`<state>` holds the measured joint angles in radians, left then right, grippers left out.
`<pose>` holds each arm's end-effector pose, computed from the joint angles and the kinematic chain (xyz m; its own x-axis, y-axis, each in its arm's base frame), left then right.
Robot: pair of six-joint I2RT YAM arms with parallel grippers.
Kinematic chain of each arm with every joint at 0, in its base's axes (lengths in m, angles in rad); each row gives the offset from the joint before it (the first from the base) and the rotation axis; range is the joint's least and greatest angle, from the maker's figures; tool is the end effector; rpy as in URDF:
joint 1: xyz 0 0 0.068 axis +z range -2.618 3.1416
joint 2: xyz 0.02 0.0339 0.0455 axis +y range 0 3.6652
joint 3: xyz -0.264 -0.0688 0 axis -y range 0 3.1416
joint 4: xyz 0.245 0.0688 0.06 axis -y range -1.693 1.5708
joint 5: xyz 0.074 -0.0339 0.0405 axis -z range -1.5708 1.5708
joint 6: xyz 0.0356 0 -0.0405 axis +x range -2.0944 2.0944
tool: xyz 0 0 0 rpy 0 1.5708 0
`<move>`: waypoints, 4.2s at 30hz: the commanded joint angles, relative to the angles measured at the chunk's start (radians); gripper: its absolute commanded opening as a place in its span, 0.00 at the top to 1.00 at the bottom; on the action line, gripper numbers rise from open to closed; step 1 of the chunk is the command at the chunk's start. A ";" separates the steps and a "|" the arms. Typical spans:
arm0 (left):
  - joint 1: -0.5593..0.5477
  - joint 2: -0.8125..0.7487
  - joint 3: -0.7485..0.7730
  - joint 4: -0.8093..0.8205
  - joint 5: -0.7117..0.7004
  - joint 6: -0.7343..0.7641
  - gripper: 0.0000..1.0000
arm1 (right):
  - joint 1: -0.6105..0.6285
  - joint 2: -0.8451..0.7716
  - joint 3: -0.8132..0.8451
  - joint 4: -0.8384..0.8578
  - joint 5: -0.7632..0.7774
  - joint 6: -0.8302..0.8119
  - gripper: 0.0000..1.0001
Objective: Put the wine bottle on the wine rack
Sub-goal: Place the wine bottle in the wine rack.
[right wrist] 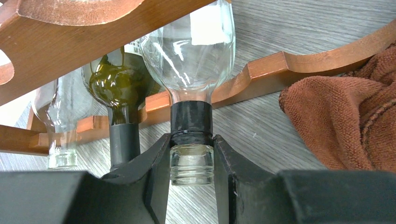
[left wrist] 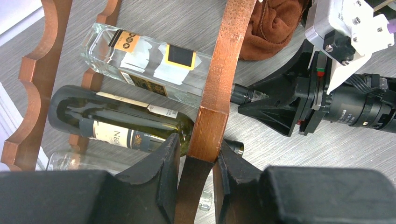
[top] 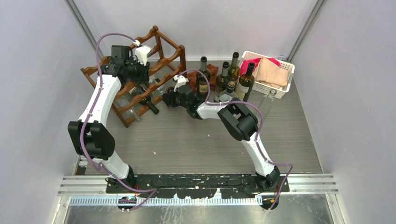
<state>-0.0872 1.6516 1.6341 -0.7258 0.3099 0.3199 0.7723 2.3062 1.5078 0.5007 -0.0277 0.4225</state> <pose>0.3644 -0.0428 0.3593 -0.5435 0.3482 -0.7638 0.5031 0.8635 0.0356 0.3688 0.3606 0.1435 -0.4854 0.0993 -0.8686 -0.5673 0.7201 0.3994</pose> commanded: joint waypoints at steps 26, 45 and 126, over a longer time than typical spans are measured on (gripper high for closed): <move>-0.006 0.036 0.015 -0.014 0.103 -0.068 0.81 | 0.005 0.026 0.167 -0.285 0.094 -0.105 0.99; 0.001 0.043 0.012 -0.017 0.141 -0.070 0.81 | 0.025 0.066 0.245 -0.317 0.136 -0.479 0.99; 0.001 0.091 0.023 -0.067 0.266 -0.054 0.87 | 0.083 0.129 0.261 -0.301 -0.183 -0.984 0.98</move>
<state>-0.0505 1.7050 1.6634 -0.6735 0.4240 0.3370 0.7982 2.3898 1.7512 0.2684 -0.0441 -0.3786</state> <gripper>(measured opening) 0.232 0.404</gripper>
